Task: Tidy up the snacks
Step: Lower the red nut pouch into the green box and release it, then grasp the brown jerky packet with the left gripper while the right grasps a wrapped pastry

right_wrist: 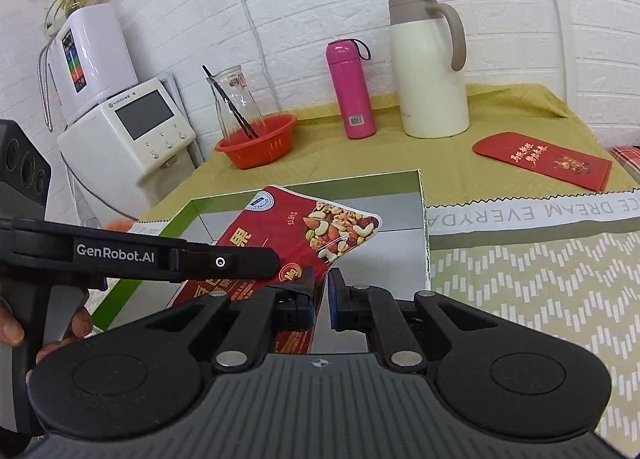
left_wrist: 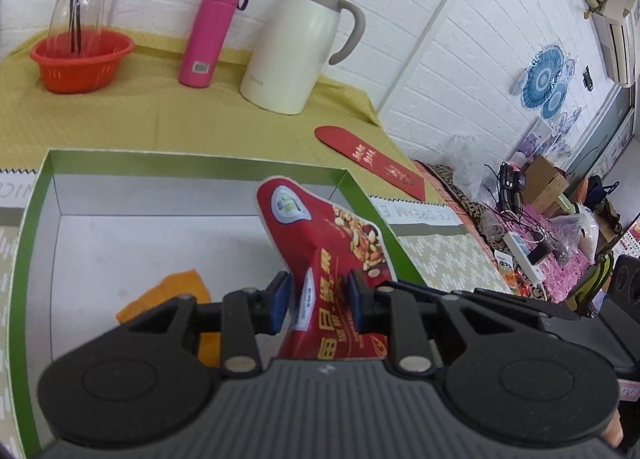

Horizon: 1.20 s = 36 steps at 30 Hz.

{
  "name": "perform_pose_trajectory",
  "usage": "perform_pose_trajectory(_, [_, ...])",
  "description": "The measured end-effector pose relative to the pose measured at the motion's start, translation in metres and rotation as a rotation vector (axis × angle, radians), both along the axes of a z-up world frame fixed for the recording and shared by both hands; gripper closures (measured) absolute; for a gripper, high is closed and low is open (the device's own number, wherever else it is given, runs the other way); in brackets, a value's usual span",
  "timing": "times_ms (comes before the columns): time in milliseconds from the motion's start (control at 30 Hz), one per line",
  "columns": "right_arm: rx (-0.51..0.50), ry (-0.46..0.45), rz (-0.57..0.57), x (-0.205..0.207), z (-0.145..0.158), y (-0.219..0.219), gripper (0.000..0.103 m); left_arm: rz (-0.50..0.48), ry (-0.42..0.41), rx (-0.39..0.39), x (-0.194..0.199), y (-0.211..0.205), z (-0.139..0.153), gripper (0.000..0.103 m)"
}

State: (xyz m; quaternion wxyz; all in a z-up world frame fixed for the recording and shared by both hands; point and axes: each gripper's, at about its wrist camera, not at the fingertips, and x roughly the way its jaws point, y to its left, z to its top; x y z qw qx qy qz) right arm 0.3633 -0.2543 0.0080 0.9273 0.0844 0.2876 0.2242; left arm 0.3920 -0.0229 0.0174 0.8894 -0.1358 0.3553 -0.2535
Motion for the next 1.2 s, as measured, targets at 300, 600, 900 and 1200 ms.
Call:
perform_pose_trajectory(300, [-0.039, -0.098, -0.007, -0.003, 0.0, -0.002, 0.021, 0.082, -0.062, 0.011, -0.005, 0.011, 0.003, 0.022])
perform_pose_trajectory(600, [-0.062, -0.156, -0.022, -0.025, 0.018, 0.002, 0.0, 0.166, -0.151, 0.09, -0.035, 0.018, 0.024, 0.003])
perform_pose_trajectory(900, [-0.088, -0.198, -0.032, -0.079, 0.046, -0.005, 0.0, 0.129, -0.151, 0.07, -0.093, 0.016, 0.046, 0.003])
perform_pose_trajectory(1200, [-0.147, -0.239, -0.095, -0.182, 0.041, -0.037, 0.0, 0.008, -0.156, 0.081, -0.189, 0.002, 0.03, 0.003])
